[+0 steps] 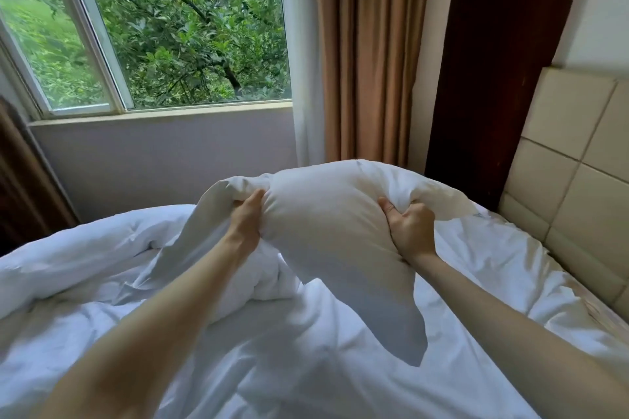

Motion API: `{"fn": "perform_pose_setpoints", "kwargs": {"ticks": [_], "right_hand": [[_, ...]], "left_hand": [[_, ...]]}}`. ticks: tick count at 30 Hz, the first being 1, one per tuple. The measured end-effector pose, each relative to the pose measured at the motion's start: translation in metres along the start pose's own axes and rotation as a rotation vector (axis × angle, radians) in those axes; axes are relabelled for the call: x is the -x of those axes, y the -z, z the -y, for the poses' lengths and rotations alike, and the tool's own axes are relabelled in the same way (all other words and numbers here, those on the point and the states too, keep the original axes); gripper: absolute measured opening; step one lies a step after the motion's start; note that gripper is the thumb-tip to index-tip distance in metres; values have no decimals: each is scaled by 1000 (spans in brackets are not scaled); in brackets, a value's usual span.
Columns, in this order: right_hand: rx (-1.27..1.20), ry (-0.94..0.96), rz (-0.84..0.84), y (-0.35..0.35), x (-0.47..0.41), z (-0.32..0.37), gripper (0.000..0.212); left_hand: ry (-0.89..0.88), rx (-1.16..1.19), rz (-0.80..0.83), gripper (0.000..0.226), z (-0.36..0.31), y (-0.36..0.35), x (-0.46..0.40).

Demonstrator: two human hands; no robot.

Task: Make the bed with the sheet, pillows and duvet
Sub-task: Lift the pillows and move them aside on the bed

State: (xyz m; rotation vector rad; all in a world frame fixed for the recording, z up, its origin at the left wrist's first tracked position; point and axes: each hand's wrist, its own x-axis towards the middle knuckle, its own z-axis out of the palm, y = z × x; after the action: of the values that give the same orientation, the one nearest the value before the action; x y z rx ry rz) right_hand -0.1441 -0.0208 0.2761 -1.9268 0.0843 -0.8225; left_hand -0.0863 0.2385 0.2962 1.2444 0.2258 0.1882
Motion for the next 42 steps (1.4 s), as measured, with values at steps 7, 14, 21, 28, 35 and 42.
{"fn": "perform_pose_setpoints", "kwargs": {"ticks": [7,14,21,28,35,42], "right_hand": [[-42,56,-33,-30,35,67,61],[-80,157,23,-68,32,101,63],[-200,226,71,-104,32,131,58],[-228,190,99,-165,55,189,59],[-224,215,76,-270,98,263,59],[-161,274,23,-374,118,336,57]], "left_hand": [[-114,-11,35,18,-57,62,20],[-293,-111,-71,4,-101,105,31],[-442,-235,-143,20,-139,143,44],[-513,-358,-190,27,-188,217,30],[-596,-427,-243,25,-240,328,-15],[-606,-520,-271,54,-305,435,-70]]}}
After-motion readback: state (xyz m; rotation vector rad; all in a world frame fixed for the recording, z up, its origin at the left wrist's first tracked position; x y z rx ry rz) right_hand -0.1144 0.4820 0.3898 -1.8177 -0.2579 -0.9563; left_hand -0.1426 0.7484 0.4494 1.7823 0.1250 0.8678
